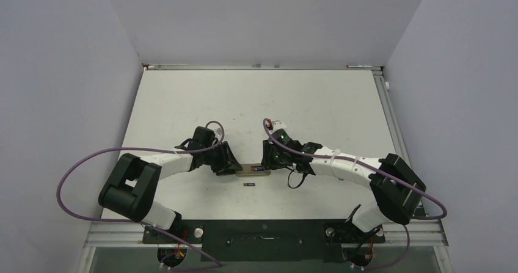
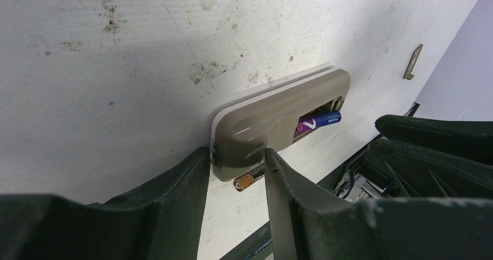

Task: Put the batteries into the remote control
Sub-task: Load the battery into the remote control.

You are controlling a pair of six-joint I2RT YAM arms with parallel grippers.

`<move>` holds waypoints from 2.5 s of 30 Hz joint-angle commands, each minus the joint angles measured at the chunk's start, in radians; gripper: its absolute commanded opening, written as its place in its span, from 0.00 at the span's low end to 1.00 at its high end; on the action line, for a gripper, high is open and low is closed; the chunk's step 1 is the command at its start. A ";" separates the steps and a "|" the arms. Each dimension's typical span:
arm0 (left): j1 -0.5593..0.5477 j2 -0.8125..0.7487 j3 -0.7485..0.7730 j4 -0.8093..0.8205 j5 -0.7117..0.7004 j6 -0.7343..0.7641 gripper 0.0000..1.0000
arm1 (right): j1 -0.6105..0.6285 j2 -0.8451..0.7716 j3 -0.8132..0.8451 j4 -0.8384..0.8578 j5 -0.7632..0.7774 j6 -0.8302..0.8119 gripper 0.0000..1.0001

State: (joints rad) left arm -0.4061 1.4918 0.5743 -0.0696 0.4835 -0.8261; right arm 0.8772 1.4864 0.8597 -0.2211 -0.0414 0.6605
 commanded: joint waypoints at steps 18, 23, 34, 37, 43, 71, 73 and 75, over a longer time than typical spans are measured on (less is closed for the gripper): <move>-0.010 0.028 0.024 0.027 0.003 0.021 0.35 | -0.006 0.080 0.002 0.073 -0.040 0.047 0.22; -0.010 0.030 0.024 0.029 0.007 0.021 0.35 | -0.008 0.089 0.002 0.077 -0.041 0.054 0.22; -0.010 0.039 0.025 0.033 0.010 0.022 0.34 | -0.007 0.108 -0.004 0.091 -0.060 0.063 0.19; -0.010 0.039 0.026 0.031 0.011 0.021 0.34 | -0.008 0.112 -0.006 0.099 -0.071 0.065 0.18; -0.011 0.041 0.029 0.030 0.012 0.022 0.34 | -0.007 0.125 -0.008 0.108 -0.101 0.060 0.16; -0.010 0.042 0.025 0.037 0.015 0.022 0.34 | 0.091 0.181 0.039 -0.016 -0.025 0.014 0.09; -0.010 0.042 0.025 0.039 0.016 0.021 0.34 | 0.096 0.181 0.036 -0.024 -0.016 0.014 0.09; -0.010 0.042 0.024 0.040 0.017 0.021 0.34 | 0.102 0.182 0.035 -0.031 -0.012 0.014 0.09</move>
State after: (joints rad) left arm -0.4068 1.5169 0.5835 -0.0563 0.5049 -0.8257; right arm 0.9276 1.6325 0.9024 -0.2047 0.0128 0.6590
